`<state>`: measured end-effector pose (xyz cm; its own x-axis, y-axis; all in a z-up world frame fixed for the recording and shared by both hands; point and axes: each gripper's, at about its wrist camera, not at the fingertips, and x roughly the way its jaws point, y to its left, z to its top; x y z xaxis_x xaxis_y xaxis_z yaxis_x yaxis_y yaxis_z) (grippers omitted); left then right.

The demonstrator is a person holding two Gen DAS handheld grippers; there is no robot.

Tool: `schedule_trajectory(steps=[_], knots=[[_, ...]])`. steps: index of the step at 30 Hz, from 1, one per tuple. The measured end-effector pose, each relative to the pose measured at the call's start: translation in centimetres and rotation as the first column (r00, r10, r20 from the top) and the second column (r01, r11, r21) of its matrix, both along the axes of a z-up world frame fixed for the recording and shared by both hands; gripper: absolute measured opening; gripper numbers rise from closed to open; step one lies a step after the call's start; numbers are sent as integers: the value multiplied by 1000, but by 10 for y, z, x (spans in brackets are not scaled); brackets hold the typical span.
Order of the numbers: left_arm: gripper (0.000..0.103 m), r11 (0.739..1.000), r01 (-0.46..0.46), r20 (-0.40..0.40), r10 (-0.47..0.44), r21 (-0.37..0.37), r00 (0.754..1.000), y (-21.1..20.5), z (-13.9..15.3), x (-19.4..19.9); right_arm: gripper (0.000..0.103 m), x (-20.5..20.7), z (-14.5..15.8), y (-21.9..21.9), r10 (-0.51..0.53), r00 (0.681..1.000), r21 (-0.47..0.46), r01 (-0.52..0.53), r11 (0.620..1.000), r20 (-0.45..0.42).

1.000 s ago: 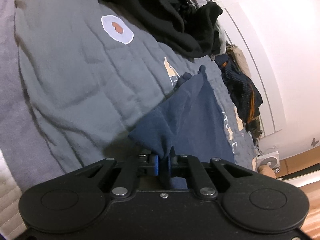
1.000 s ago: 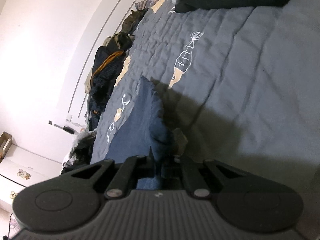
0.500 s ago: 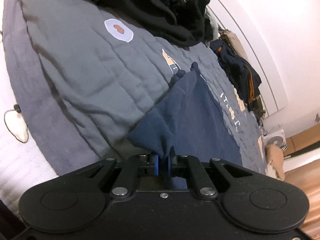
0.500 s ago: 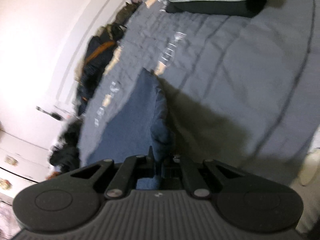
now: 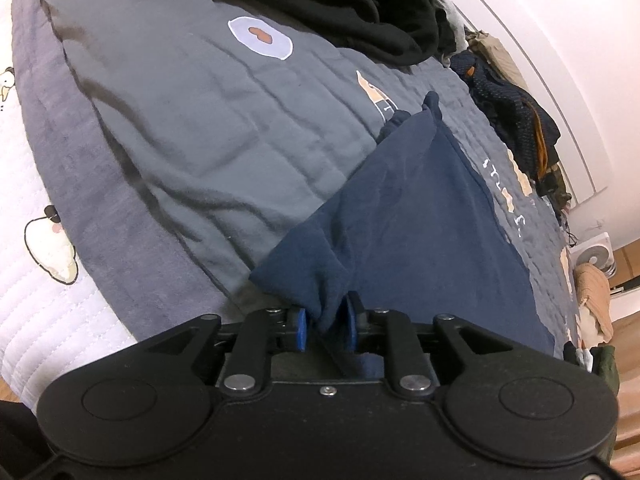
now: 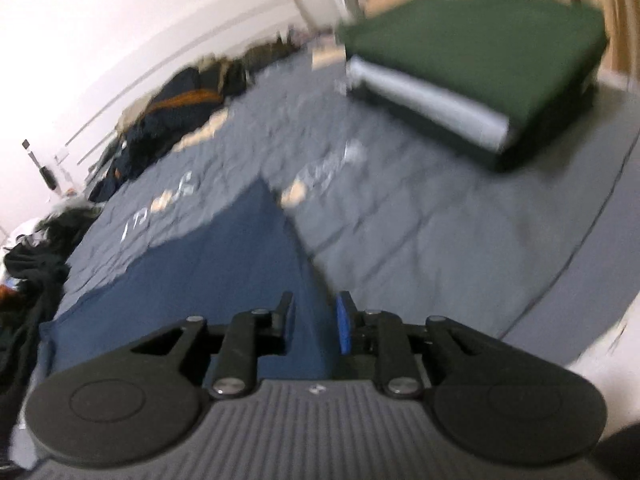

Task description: Fold clothes

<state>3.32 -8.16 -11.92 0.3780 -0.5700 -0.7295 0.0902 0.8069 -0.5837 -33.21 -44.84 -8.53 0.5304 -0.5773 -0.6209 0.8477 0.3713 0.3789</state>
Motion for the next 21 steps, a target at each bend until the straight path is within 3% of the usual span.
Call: schedule_trajectory(steps=[3,7,16,18,20,21], knots=[[24,1000,-7,-11,7,3,1000,-1,-2,0,24,-5,5,-4,-2,999,-32,3,999,43],[38,1000,-13,-35,13,-10,999,-1,-5,0,33,2,-3,-6,89,981,41,-97,994,171],[41,999,-35,-67,33,-26,997,-1,-12,1,38,50,-10,23,321,941,-8,-322,947,107],[40,999,-30,-48,29,-20,998,-2,-9,0,39,55,-11,29,344,934,-10,-345,939,99],[18,1000,-23,-20,23,-12,1000,-4,-4,-2,40,60,-12,34,367,926,-12,-368,930,91],[16,1000,-20,-6,20,-8,1000,-4,-2,-3,40,63,-13,37,379,921,-12,-379,925,86]])
